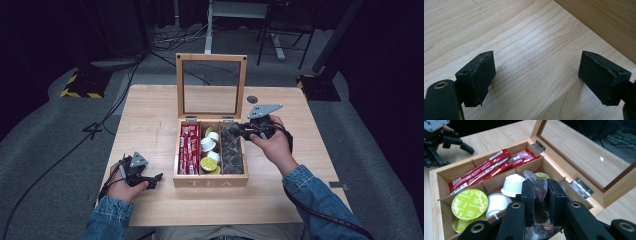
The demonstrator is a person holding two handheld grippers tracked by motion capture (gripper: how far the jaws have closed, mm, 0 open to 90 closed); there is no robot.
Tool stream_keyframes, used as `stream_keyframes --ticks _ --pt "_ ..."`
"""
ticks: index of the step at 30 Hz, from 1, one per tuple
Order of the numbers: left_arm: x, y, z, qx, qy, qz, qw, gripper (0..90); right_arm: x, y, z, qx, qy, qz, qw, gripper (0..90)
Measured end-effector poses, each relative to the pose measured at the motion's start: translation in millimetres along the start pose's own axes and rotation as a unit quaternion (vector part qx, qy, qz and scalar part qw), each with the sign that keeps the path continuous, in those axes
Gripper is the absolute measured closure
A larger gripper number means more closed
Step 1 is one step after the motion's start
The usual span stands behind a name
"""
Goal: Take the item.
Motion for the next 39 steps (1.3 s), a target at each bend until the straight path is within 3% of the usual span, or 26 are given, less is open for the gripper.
stream_keyframes --ticks 11,23,39 --pt "-1.7 -2.7 1.1 -0.002 -0.004 -0.005 1.0 11.6 22.4 17.5 15.5 -0.006 0.021 -0.028 0.9994 77.4" --pt "-2.5 -4.0 1.5 -0.007 -0.005 -0.004 1.0 9.8 46.1 40.9 22.5 -0.007 0.023 -0.061 0.9978 77.3" --pt "-2.6 -4.1 1.6 -0.008 -0.006 -0.003 0.9999 9.1 71.1 73.6 12.9 -0.023 0.007 -0.109 0.9938 77.1"
Point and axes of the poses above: each handheld gripper's, and its own axes: x roughly backward along the jaws, z roughly out of its top, y roughly to its right, the point moved 2 cm from there along -x, roughly forward along the jaws, and after that the axes turned 9 degrees about y, right-handed, at the moved point
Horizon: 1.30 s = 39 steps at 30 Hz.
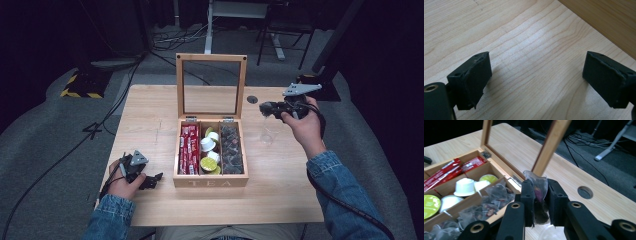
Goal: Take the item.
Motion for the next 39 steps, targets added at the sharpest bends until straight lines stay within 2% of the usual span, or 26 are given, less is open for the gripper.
stream_keyframes --ticks 5,17,39 --pt "0.0 -0.2 0.1 -0.001 0.0 0.0 1.0 9.0 1.3 10.0 -6.4 -0.011 -0.006 -0.013 0.9998 77.1" --pt "-2.3 0.7 1.1 0.007 -0.007 0.0 1.0 5.4 2.6 24.3 -20.0 -0.018 -0.033 -0.037 0.9986 77.0" --pt "-2.7 0.3 1.4 0.003 -0.006 0.001 1.0 4.9 -7.5 31.0 -49.8 -0.035 -0.08 -0.041 0.9953 76.7"
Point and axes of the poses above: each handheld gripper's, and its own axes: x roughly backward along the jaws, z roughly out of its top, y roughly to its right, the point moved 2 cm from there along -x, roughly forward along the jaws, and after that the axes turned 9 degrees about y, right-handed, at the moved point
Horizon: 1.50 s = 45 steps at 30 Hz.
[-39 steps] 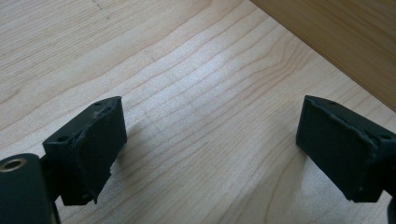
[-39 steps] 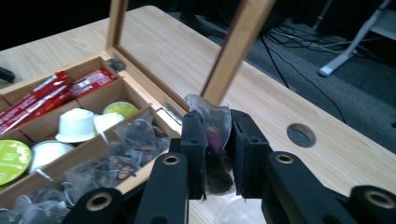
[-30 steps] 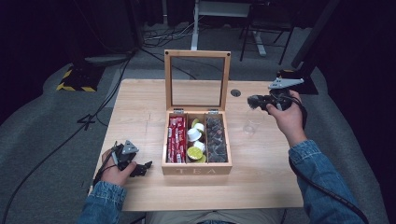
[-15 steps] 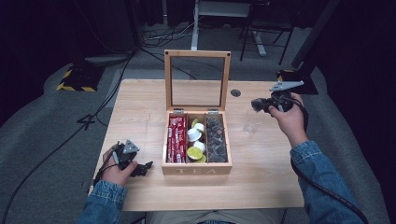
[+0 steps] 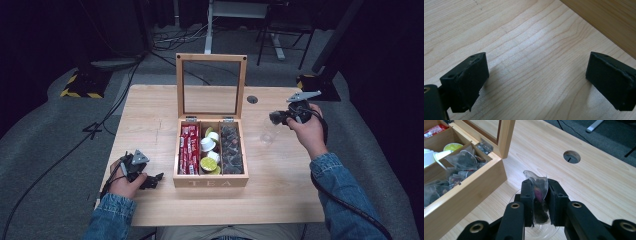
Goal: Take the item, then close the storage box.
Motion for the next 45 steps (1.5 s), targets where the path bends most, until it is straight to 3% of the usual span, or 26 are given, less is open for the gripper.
stream_keyframes --ticks 9,15,19,32,36,45 --pt "0.0 0.0 0.0 0.0 0.0 0.0 1.0 4.9 -7.3 -2.1 -8.1 0.001 -0.021 0.005 0.9998 75.3" --pt "-0.1 0.0 0.0 0.0 0.001 0.0 1.0 4.9 -9.0 -2.0 -8.6 -0.01 -0.013 -0.002 0.9999 52.7" --pt "-0.4 -0.1 0.1 -0.001 0.001 0.0 1.0 4.8 -8.1 -2.4 -7.1 -0.017 -0.004 -0.009 0.9998 44.2" --pt "-3.7 -0.4 1.9 0.003 -0.006 -0.001 1.0 0.3 9.8 -8.4 9.9 -0.032 0.063 0.0 0.9975 36.0" --pt "-4.1 -1.2 2.4 -0.002 -0.006 0.0 1.0 0.0 15.7 -10.7 16.3 -0.04 0.082 0.006 0.9958 35.9" --pt "-4.1 -1.1 2.4 -0.002 -0.006 0.0 1.0 0.0 25.9 -21.4 39.5 -0.035 0.129 0.018 0.9909 36.2"
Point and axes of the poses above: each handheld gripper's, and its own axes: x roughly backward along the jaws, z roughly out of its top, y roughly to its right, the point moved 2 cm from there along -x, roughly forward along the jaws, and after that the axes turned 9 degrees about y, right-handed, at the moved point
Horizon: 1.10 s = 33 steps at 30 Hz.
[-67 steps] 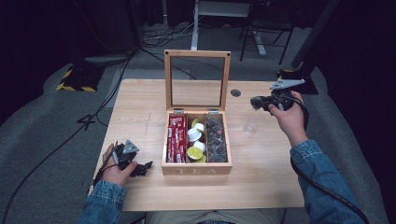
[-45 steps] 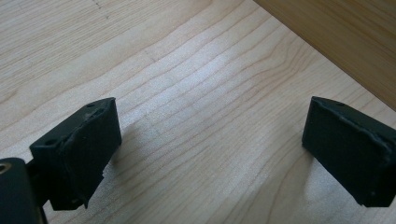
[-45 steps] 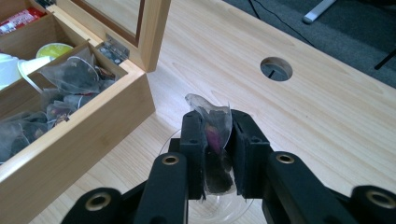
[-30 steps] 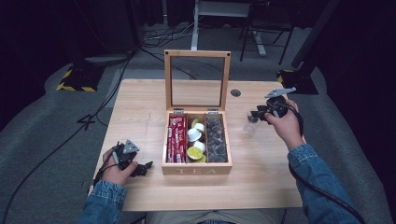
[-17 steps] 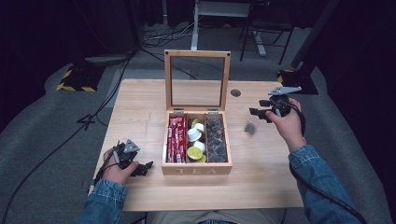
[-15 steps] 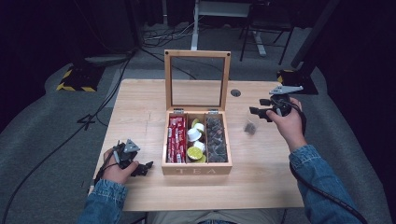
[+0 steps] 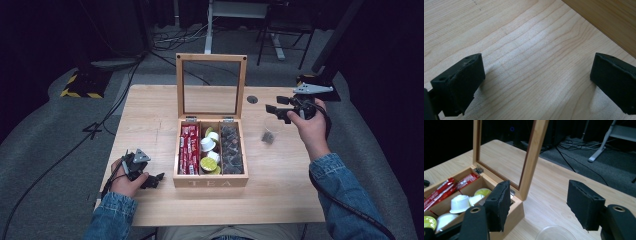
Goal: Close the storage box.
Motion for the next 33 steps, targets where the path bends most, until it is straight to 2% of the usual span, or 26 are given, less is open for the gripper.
stream_keyframes --ticks 12,21,27,33 --pt "0.2 0.2 -0.1 0.0 0.0 0.001 1.0 0.1 -19.2 -8.6 22.5 0.001 0.012 0.02 0.9997 35.9" --pt "0.1 0.7 -0.3 0.004 0.0 0.0 1.0 0.2 -39.0 -10.1 38.5 -0.01 0.021 0.036 0.9991 34.9" --pt "0.2 0.9 -0.4 0.005 0.0 0.001 1.0 0.2 -54.1 -9.3 54.6 -0.003 0.022 0.038 0.999 34.1" --pt "0.1 0.8 -0.4 0.005 0.0 0.0 1.0 0.2 -73.1 -6.0 66.7 -0.008 0.029 0.031 0.9991 30.8"
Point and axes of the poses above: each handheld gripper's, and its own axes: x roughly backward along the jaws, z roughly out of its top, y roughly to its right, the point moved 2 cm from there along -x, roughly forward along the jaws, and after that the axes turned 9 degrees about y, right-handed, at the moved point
